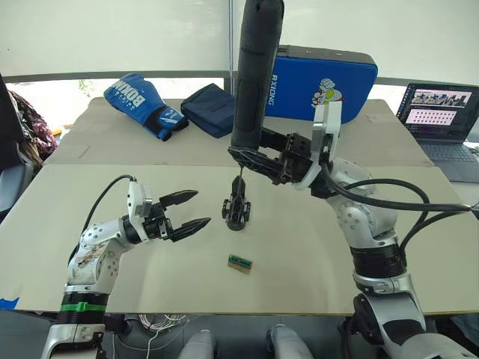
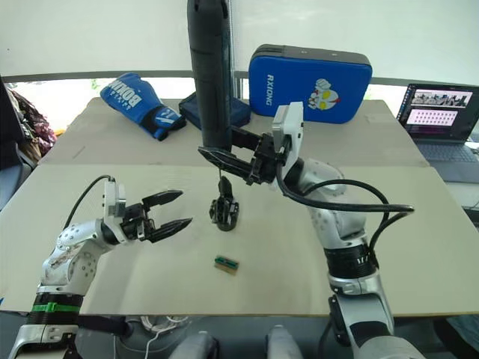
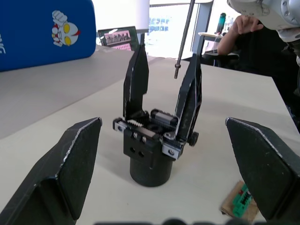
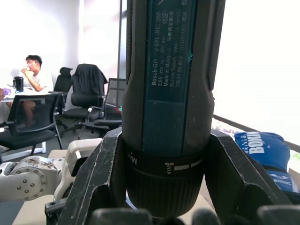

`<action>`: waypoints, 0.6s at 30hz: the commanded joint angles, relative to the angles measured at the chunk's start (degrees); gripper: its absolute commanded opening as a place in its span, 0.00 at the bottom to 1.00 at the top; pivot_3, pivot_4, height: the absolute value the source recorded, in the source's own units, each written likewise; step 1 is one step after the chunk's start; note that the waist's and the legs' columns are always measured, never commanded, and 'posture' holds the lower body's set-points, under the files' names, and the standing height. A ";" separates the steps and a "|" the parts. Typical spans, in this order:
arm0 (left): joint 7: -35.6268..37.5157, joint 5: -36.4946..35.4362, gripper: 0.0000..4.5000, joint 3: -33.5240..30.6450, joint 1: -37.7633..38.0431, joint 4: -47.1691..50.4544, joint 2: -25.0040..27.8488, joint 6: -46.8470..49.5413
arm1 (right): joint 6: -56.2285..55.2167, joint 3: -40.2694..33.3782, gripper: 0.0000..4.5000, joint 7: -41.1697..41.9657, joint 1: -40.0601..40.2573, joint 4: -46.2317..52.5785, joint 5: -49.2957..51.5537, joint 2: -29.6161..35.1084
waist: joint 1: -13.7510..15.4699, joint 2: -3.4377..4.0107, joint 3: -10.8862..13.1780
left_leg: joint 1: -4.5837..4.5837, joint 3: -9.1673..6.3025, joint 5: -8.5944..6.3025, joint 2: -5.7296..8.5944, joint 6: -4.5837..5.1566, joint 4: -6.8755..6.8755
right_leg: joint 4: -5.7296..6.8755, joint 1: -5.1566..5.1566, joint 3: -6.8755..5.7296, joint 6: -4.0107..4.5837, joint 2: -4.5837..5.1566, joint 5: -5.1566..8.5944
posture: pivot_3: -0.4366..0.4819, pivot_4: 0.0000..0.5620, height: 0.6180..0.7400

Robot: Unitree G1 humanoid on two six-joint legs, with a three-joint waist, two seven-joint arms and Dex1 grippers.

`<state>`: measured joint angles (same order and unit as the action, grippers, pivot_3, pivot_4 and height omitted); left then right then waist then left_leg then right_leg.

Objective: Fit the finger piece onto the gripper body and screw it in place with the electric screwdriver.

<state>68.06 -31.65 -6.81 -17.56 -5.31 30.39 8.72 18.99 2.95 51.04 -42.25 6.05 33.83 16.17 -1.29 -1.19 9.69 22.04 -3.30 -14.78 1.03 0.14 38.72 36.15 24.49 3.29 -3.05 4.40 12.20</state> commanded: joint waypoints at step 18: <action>-2.16 2.96 1.00 1.49 0.53 1.77 0.05 -0.94 | -7.91 2.36 0.43 4.05 -1.35 -5.66 -6.14 -3.93 | -0.46 0.02 0.01 | 0.00 -0.01 0.00 0.00 -0.01 -0.01 | 0.01 0.03 0.00 0.01 0.00 -0.01 | 0.48 0.27 1.00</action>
<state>65.98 -29.07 -5.26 -17.17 -5.25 30.28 8.51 13.87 6.16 54.56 -42.30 -0.88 27.32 12.39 -1.75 -1.18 9.70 22.04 -3.30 -14.78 1.03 0.12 38.70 36.16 24.52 3.29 -3.03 4.40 12.19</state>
